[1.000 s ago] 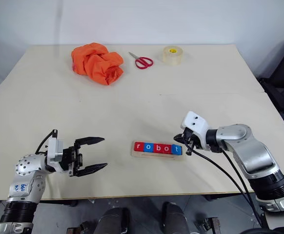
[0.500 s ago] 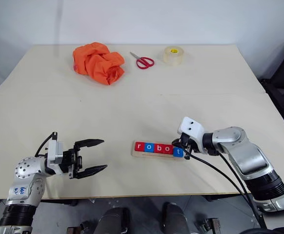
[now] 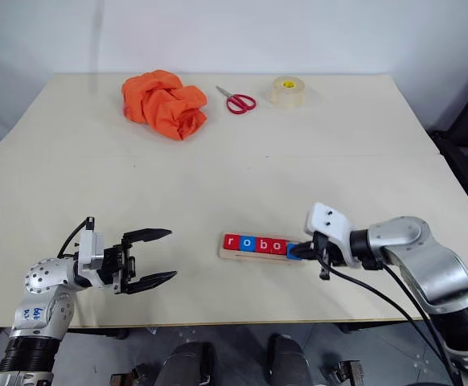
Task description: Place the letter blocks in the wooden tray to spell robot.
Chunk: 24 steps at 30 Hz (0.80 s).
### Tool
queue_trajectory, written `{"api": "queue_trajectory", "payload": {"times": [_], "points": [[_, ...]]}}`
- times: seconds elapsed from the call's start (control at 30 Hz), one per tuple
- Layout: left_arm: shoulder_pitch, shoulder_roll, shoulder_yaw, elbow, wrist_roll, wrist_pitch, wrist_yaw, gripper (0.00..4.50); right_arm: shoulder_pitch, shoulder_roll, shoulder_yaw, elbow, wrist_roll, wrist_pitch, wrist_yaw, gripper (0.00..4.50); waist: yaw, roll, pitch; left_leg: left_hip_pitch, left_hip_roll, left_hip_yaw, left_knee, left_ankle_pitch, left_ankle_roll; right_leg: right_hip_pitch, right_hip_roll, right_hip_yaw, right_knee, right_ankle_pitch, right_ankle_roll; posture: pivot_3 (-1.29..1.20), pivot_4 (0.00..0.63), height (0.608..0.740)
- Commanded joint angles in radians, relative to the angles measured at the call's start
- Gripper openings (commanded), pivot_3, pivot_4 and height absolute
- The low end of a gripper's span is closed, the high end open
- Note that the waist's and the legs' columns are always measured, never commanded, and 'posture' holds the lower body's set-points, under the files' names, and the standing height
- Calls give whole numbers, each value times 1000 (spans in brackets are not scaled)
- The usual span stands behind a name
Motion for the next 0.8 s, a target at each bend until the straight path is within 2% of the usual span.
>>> {"api": "queue_trajectory", "payload": {"times": [0.03,0.43,0.8], "points": [[-8,-1,-2,-17,-13,-10,-5,4500,1,-25,-6,-6,-7,-30,23,48,-4,0,0,0,0,0,0,0,0,0,0,0,0,0,0,0,150,740],[13,5,2,-42,-18,-6,2,4500,-66,18,60,140,-86,-119,26,48,-3,0,0,0,0,0,0,0,-1,0,0,0,1,0,0,0,150,740],[12,4,0,-43,-17,-3,11,4500,-75,46,46,140,-101,-117,14,48,-1,0,0,0,0,0,0,0,-1,0,0,0,1,0,0,0,150,740]]}}
